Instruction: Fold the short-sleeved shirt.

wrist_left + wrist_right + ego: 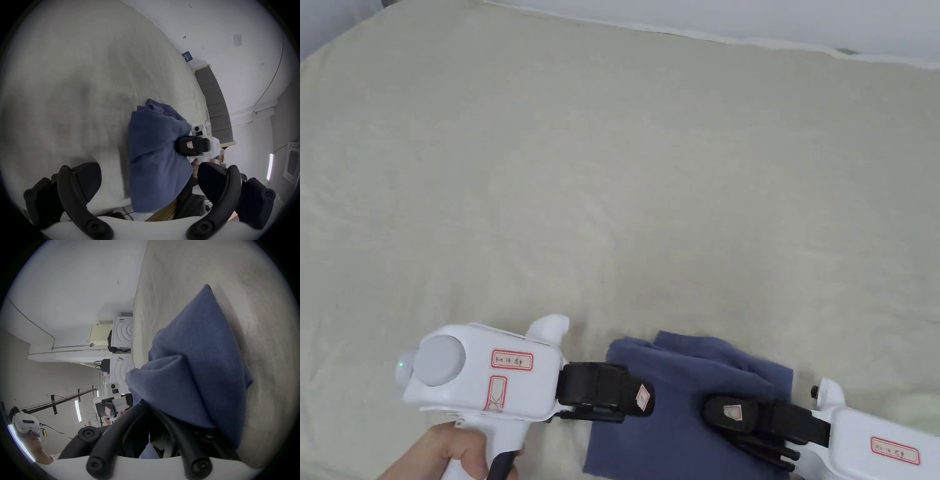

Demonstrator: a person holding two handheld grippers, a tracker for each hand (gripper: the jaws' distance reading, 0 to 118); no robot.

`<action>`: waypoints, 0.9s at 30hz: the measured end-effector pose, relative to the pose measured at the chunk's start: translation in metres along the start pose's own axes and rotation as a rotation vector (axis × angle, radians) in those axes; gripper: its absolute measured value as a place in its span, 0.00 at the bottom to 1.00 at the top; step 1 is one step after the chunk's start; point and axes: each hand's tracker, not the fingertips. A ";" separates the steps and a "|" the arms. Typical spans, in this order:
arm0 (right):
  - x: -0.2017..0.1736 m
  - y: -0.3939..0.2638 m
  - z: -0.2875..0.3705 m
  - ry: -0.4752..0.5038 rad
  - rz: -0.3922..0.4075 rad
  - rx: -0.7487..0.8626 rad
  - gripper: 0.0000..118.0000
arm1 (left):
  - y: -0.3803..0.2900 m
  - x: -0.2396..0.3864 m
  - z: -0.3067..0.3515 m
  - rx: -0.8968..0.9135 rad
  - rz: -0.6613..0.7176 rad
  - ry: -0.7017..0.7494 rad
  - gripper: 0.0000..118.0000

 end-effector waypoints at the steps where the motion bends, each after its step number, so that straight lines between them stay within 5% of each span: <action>1: 0.001 0.000 0.000 0.009 -0.009 0.001 0.00 | 0.002 0.004 -0.003 0.017 -0.017 -0.037 1.00; 5: -0.007 -0.003 0.001 -0.006 -0.017 0.003 0.00 | -0.002 0.002 -0.016 0.004 0.028 -0.119 0.93; 7: -0.015 -0.001 0.006 -0.060 0.004 0.007 0.00 | 0.002 -0.019 -0.022 0.029 0.058 -0.068 0.25; 8: -0.021 -0.002 0.009 -0.094 0.023 0.015 0.00 | 0.002 -0.026 -0.022 0.062 0.029 0.029 0.17; 10: -0.038 -0.004 0.018 -0.174 0.074 0.021 0.00 | 0.008 -0.030 -0.020 0.061 0.039 -0.096 0.17; 14: -0.063 -0.003 0.046 -0.206 0.149 0.034 0.00 | -0.001 -0.003 0.012 0.058 0.007 -0.088 0.17; 22: -0.093 0.022 0.110 -0.301 0.263 0.153 0.00 | 0.056 -0.058 0.182 0.097 -0.017 0.311 0.17; 27: -0.104 0.040 0.144 -0.378 0.263 0.235 0.00 | 0.082 -0.106 0.265 0.133 0.160 0.540 0.17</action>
